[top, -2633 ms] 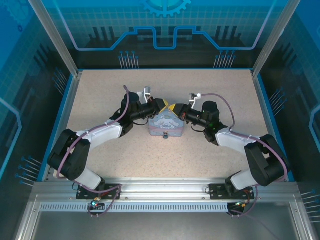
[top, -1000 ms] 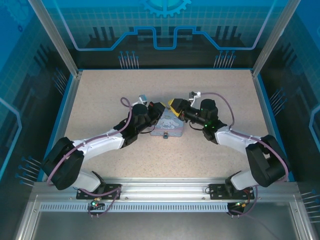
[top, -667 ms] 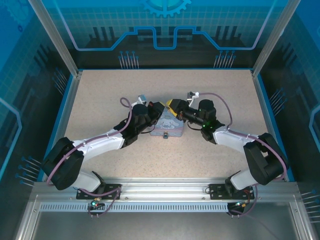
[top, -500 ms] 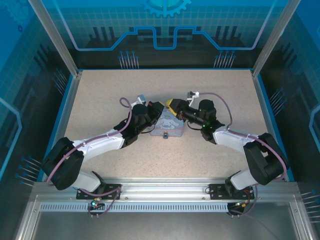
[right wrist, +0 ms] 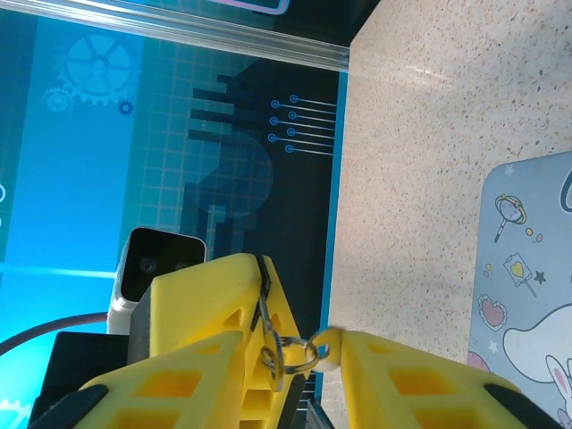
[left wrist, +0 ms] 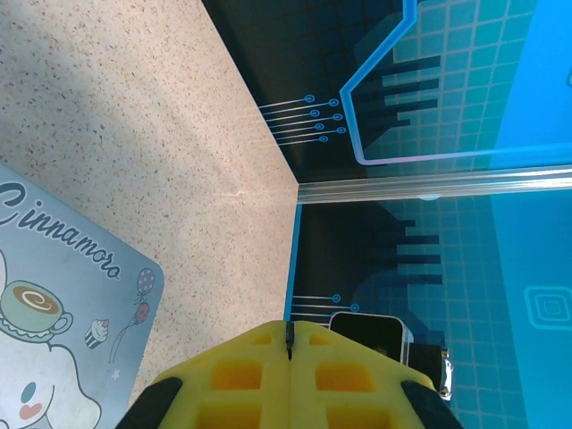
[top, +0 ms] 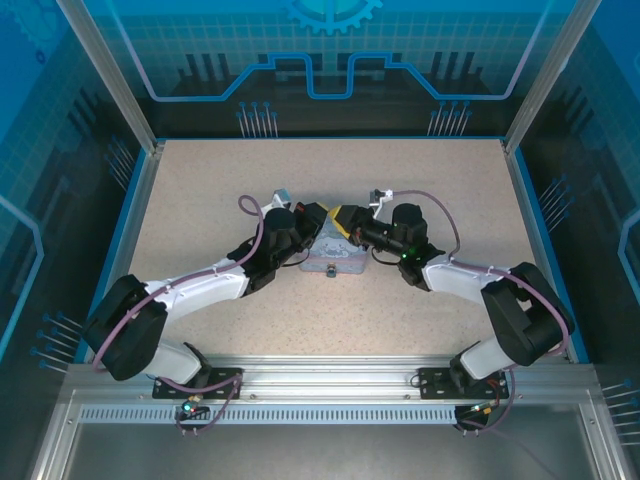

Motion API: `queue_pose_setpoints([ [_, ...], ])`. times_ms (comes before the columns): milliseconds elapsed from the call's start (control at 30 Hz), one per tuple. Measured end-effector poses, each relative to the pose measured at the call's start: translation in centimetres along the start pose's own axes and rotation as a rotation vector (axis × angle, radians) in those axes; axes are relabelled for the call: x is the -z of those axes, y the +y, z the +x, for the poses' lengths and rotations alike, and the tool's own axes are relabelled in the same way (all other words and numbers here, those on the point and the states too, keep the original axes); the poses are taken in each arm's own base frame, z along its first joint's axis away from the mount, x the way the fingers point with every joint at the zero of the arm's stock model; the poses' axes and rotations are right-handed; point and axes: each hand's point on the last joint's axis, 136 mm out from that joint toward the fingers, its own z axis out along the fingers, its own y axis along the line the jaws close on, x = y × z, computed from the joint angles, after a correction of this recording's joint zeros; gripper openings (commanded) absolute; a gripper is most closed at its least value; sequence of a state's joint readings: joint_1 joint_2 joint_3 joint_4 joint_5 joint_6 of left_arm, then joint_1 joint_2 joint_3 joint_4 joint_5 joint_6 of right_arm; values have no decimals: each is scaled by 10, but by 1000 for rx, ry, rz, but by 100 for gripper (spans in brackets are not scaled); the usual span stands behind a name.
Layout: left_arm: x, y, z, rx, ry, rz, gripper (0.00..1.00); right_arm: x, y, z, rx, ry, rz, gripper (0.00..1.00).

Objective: Unlock the padlock with the key

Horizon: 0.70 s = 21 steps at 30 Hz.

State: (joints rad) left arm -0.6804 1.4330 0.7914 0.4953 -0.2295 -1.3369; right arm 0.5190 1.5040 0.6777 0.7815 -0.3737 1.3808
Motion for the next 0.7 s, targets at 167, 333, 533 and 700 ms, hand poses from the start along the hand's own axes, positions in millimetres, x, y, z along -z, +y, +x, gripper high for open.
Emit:
queue_pose_setpoints([
  [167, 0, -4, -1, 1, -3, 7, 0, 0, 1, 0, 2, -1, -5, 30],
  [333, 0, -4, 0, 0, -1, 5, 0, 0, 1, 0, 1, -2, -5, 34],
  [533, 0, -4, 0, -1, -5, 2, 0, 1, 1, -2, -2, -6, -4, 34],
  [700, 1, -2, 0, -2, -4, -5, 0, 2, 0, -7, -3, -16, -1, 34],
])
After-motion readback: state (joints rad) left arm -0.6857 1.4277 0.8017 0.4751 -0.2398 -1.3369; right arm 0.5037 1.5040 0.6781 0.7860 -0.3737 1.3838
